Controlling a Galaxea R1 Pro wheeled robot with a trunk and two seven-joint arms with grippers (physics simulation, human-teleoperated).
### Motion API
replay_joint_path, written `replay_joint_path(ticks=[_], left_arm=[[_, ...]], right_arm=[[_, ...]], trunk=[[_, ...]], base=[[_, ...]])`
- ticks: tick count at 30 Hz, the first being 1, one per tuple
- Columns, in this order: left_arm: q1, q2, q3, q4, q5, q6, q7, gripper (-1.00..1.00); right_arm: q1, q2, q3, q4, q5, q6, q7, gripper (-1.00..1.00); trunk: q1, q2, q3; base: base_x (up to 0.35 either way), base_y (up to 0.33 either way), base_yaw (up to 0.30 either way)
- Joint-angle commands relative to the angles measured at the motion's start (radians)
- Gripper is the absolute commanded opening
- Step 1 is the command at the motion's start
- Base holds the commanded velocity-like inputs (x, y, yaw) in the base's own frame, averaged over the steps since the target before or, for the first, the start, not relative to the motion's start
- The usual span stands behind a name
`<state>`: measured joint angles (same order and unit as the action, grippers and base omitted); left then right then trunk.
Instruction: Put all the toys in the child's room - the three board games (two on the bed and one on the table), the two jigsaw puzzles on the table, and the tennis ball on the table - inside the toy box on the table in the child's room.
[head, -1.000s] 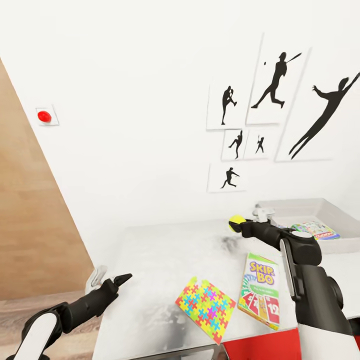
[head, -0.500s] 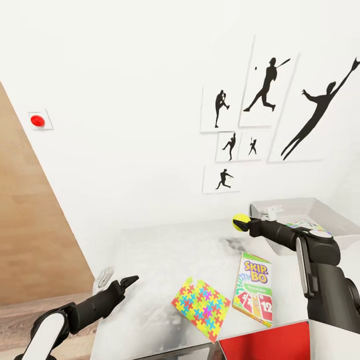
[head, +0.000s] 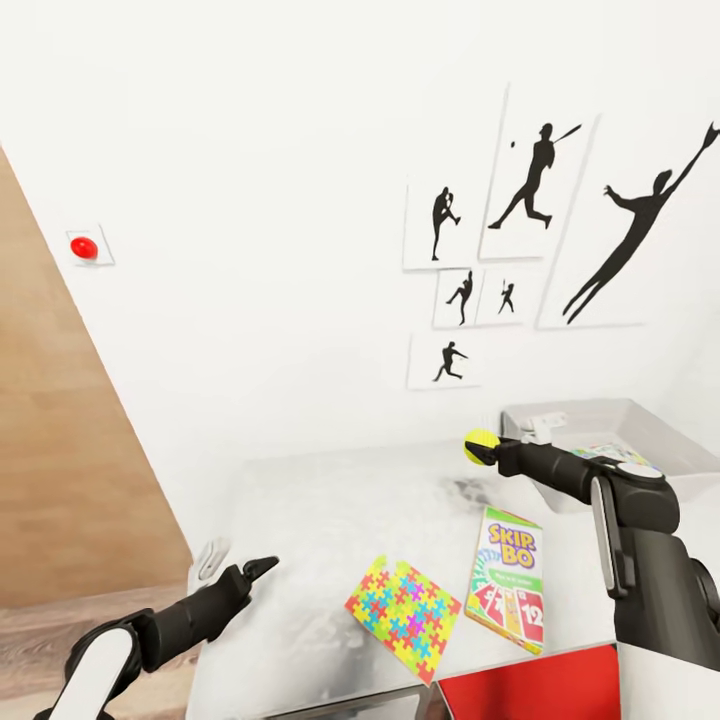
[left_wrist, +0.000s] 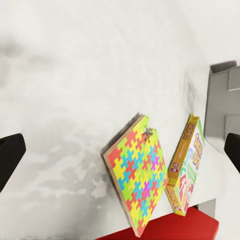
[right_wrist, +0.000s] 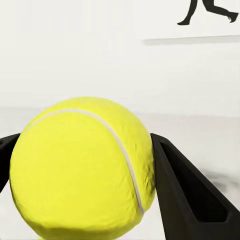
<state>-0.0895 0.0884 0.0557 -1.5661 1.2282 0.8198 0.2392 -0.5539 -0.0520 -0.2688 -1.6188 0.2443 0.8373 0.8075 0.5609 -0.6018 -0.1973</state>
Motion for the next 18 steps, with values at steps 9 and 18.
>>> replay_joint_path(ticks=[9, 18], left_arm=[[-0.003, -0.007, -0.002, 0.020, 0.012, 0.002, 0.008, 1.00], [-0.003, -0.015, -0.024, 0.020, -0.008, -0.035, 0.008, 1.00]], right_arm=[[0.000, 0.001, 0.002, -0.001, 0.008, 0.005, 0.006, -1.00], [-0.001, -0.002, 0.001, -0.001, 0.009, 0.000, 0.005, -1.00]], trunk=[[-0.034, 0.062, 0.031], [-0.057, 0.104, 0.063]], base=[[0.000, 0.000, 0.050], [0.000, 0.000, 0.073]])
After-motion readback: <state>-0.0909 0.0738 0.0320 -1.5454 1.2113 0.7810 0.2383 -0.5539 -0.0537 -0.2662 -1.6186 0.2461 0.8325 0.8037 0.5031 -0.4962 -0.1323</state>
